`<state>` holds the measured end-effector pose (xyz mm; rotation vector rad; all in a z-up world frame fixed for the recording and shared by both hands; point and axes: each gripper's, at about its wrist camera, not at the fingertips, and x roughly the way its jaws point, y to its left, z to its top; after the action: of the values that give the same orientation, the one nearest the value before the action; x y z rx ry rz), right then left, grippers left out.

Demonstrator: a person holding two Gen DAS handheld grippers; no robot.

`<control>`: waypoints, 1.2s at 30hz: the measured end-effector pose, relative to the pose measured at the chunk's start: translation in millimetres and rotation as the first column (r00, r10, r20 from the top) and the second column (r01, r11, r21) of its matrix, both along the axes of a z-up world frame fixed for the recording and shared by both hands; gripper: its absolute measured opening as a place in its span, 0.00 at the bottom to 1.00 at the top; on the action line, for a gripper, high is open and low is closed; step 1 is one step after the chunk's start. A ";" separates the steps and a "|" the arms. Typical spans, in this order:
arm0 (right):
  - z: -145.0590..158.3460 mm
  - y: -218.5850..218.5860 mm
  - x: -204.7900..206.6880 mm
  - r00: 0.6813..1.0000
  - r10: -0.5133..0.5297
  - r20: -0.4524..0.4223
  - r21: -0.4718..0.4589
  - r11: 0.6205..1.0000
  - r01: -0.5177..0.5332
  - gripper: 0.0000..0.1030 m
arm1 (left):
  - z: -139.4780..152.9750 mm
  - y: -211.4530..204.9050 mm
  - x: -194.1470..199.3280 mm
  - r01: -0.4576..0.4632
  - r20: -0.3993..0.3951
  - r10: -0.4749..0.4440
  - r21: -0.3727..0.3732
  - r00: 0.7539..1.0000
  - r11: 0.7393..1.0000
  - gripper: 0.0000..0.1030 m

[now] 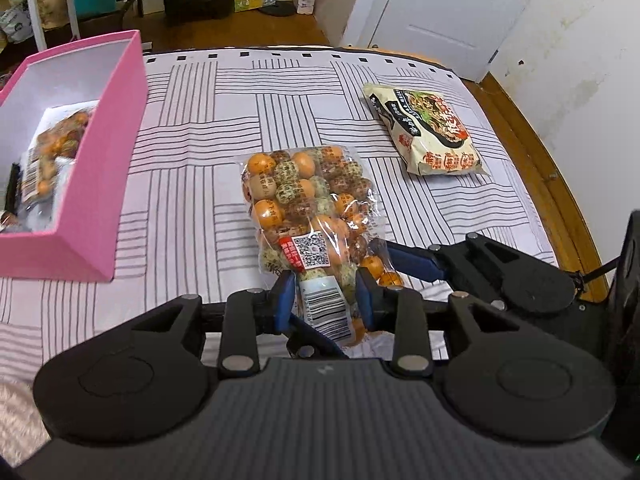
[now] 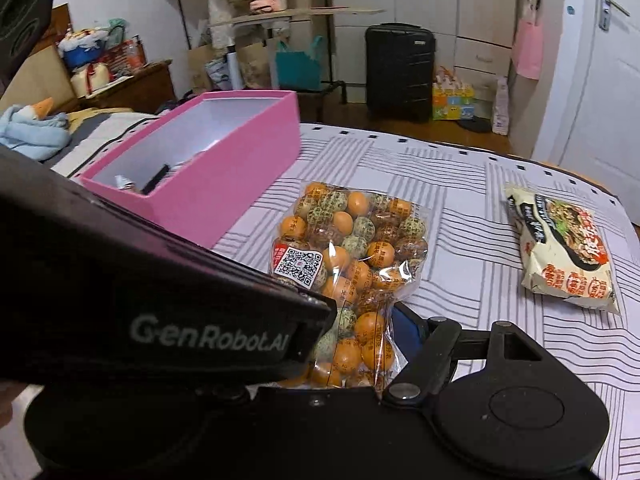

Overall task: Organize snacks
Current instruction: 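Lift the quail egg bag and carry it over the pink box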

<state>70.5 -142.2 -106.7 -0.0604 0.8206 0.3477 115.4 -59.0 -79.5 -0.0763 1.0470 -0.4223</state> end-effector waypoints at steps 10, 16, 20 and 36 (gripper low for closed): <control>35.6 33.4 -17.2 0.992 0.101 0.070 -0.066 0.993 -0.096 0.76 | 30.9 41.2 -33.8 -0.085 0.079 0.091 -0.074 0.993 0.994 0.30; 55.0 58.6 -4.0 0.980 0.156 0.122 -0.061 0.987 -0.150 0.77 | 53.0 73.5 -37.3 -0.134 0.144 0.147 -0.095 0.979 0.986 0.30; 63.4 79.6 11.0 0.970 0.191 0.148 -0.072 0.981 -0.182 0.77 | 60.2 96.9 -29.5 -0.169 0.179 0.186 -0.110 0.966 0.980 0.30; 33.5 139.9 95.8 0.959 0.229 0.170 0.036 0.971 -0.238 0.79 | 37.0 174.1 58.6 -0.267 0.201 0.277 -0.072 0.940 0.961 0.30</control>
<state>166.3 -2.4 -73.2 -0.1324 0.6400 0.5814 174.0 115.1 -42.5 -0.2095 0.8044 -0.1961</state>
